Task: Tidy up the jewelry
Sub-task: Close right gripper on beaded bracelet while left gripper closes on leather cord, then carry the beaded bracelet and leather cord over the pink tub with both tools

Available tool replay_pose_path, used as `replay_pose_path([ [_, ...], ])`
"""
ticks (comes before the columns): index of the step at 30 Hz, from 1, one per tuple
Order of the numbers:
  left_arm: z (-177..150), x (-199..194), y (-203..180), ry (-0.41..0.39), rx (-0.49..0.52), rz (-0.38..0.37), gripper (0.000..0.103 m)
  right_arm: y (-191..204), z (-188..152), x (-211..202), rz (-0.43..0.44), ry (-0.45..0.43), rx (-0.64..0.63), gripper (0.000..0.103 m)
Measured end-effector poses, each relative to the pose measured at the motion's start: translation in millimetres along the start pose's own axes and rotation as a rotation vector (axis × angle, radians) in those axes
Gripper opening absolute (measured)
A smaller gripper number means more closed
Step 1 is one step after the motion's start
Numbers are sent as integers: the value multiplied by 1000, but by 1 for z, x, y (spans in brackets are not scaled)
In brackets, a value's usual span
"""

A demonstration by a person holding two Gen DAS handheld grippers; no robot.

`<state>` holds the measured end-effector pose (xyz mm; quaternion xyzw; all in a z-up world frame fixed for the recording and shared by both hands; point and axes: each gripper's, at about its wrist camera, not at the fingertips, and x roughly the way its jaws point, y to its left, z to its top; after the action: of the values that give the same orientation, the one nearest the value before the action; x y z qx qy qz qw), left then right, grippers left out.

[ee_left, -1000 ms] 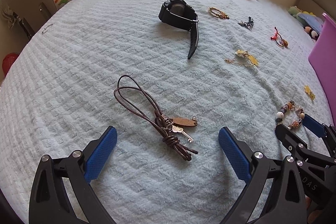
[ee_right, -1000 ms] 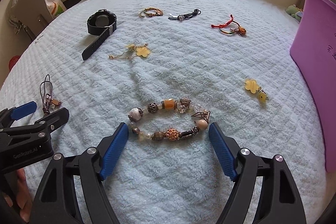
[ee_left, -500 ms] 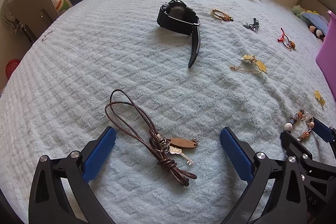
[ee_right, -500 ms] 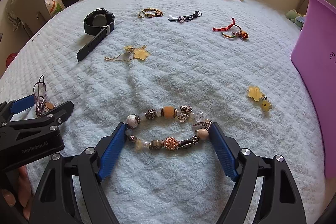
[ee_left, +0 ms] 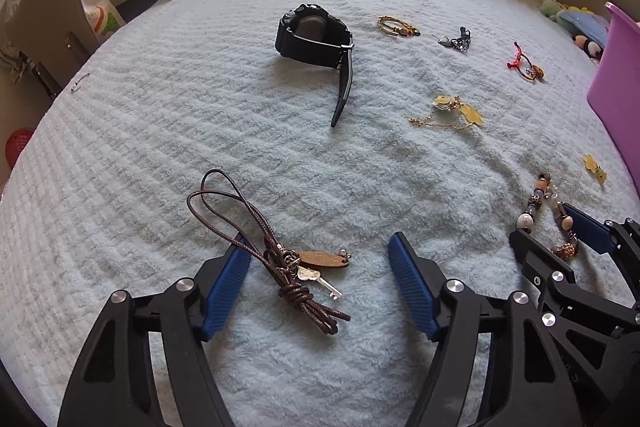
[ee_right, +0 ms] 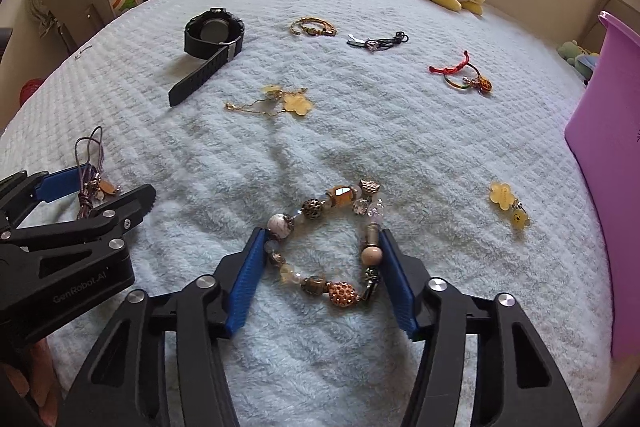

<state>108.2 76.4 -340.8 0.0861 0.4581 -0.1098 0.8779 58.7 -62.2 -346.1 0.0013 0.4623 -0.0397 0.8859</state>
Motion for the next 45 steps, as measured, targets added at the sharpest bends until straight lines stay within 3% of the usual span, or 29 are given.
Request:
replay_pose_path([
  [3, -1, -3, 1, 4, -4, -12, 58, 3, 1, 0, 11, 8, -8, 43],
  [7, 0, -7, -1, 5, 21, -25, 30, 3, 3, -2, 36, 21, -12, 26],
  [9, 1, -9, -2, 9, 26, -30, 28, 4, 4, -3, 43, 25, -16, 18],
  [16, 3, -17, 3, 21, 2, -54, 25, -3, 4, -11, 67, 36, 30, 11],
  [17, 2, -17, 2, 25, 1, -57, 10, -3, 3, -12, 67, 38, 33, 11],
  [26, 6, -29, 5, 53, -18, -84, 10, -6, 6, -30, 97, 49, 74, 10],
  [45, 30, -96, 2, 44, 23, -169, 10, -7, 29, -93, 106, 41, 140, 10],
])
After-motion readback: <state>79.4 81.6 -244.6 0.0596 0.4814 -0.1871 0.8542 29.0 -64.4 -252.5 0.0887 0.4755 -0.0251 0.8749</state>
